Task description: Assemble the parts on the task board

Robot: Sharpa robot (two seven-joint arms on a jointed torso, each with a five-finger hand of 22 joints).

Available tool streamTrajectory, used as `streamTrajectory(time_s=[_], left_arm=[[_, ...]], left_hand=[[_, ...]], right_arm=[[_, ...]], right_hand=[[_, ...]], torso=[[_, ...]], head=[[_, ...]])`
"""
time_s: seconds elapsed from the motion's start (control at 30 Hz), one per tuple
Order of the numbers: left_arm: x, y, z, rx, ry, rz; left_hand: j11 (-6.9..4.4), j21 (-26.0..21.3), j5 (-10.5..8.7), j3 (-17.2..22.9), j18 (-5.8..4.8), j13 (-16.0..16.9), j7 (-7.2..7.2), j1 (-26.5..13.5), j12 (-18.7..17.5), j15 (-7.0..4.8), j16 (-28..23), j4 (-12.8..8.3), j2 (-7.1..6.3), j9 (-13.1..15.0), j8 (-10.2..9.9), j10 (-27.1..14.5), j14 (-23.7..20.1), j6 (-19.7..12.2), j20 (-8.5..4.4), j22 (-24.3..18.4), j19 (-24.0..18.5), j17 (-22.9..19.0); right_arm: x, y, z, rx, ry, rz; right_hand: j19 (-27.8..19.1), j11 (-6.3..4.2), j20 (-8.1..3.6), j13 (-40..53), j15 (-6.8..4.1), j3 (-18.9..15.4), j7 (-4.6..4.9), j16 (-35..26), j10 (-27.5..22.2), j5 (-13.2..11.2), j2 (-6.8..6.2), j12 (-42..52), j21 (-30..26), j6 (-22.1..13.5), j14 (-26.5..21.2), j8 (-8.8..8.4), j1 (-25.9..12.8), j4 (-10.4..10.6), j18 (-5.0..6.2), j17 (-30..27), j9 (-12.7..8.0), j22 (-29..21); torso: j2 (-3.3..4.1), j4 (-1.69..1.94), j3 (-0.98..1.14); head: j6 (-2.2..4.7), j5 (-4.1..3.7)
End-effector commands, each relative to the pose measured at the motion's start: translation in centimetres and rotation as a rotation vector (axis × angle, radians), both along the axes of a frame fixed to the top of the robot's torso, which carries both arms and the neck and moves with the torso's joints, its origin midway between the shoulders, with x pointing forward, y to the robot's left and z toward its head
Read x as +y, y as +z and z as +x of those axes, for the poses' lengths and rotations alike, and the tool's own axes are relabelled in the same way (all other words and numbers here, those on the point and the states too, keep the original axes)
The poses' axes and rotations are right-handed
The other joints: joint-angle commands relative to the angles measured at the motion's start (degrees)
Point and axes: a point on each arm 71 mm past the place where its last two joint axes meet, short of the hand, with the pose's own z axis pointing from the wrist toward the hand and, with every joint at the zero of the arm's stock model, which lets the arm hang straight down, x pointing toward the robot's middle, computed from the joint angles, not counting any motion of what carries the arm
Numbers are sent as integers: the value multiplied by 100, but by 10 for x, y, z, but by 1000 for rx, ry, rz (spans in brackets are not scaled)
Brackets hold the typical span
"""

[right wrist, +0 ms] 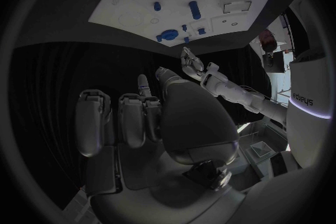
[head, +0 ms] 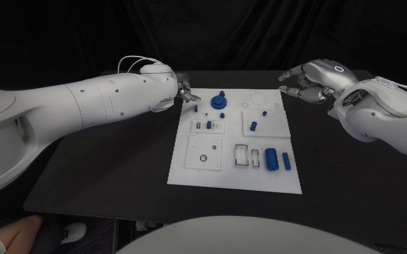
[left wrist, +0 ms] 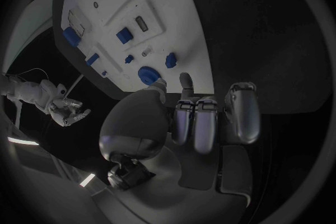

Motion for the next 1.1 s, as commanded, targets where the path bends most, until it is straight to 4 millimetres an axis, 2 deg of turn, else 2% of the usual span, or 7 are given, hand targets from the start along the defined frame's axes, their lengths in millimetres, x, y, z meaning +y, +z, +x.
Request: streamTrajectory(time_s=[0.03,0.33,0.57,0.73,0.97,1.1], left_arm=[[-2,-3,-1,35,-11,-27],[-3,-12,-1,60,-7,-26],[-6,-18,-3,56,-20,-45],[-7,-19,-4,46,-29,-60],[-8,-19,-4,39,-39,-73],[-9,-19,-3,37,-42,-76]], left_hand=[[53,-28,22,-26,-8,1505,8,60,-26,51,15,-21,-4,-15,-43,605,595,48,8,133,-25,1509],[57,-44,59,-24,-4,1505,13,104,-26,56,15,-36,9,-43,-101,605,595,74,13,124,-36,1509],[58,-53,64,-23,-1,1505,14,109,-26,57,15,-36,14,-48,-112,605,595,76,14,116,-43,1509],[61,-52,84,-22,-2,1505,17,120,-26,60,15,-35,24,-61,-139,605,595,81,16,121,-42,1509],[67,-72,128,-19,3,1505,22,150,-26,66,15,-41,36,-82,-190,605,595,92,22,108,-58,1509],[76,-91,196,-11,7,1505,32,195,-26,74,15,-51,55,-110,-262,605,595,103,30,101,-74,1509]], right_arm=[[-2,-1,0,10,-19,-5],[-1,-2,0,13,-17,-7],[-1,-2,0,14,-18,-8],[-2,-2,0,15,-20,-8],[-2,-2,0,17,-20,-9],[-2,-2,0,19,-21,-10]], right_hand=[[304,38,37,835,45,41,3,3,154,38,12,-19,-25,28,413,-28,16,7,-4,521,-9,1277],[305,40,38,835,47,53,8,7,155,66,10,-19,-23,35,414,-27,22,0,-4,526,-12,1278],[304,42,38,838,48,57,9,3,158,79,9,-17,-26,40,413,-26,23,-1,-4,520,-13,1277],[304,42,38,838,48,57,9,3,158,79,9,-17,-26,40,413,-26,23,-1,-4,520,-13,1277],[304,42,38,838,48,57,9,3,158,79,9,-17,-26,40,413,-26,23,-1,-4,520,-13,1277],[304,42,38,838,48,57,9,3,158,79,9,-17,-26,40,413,-26,23,-1,-4,520,-13,1277]], torso=[[-6,0,1],[-12,-4,-10],[-12,7,3],[-16,5,10],[-4,-4,-2],[-8,-9,5]], head=[[0,10],[0,34],[0,-1],[0,3],[0,31],[0,32]])
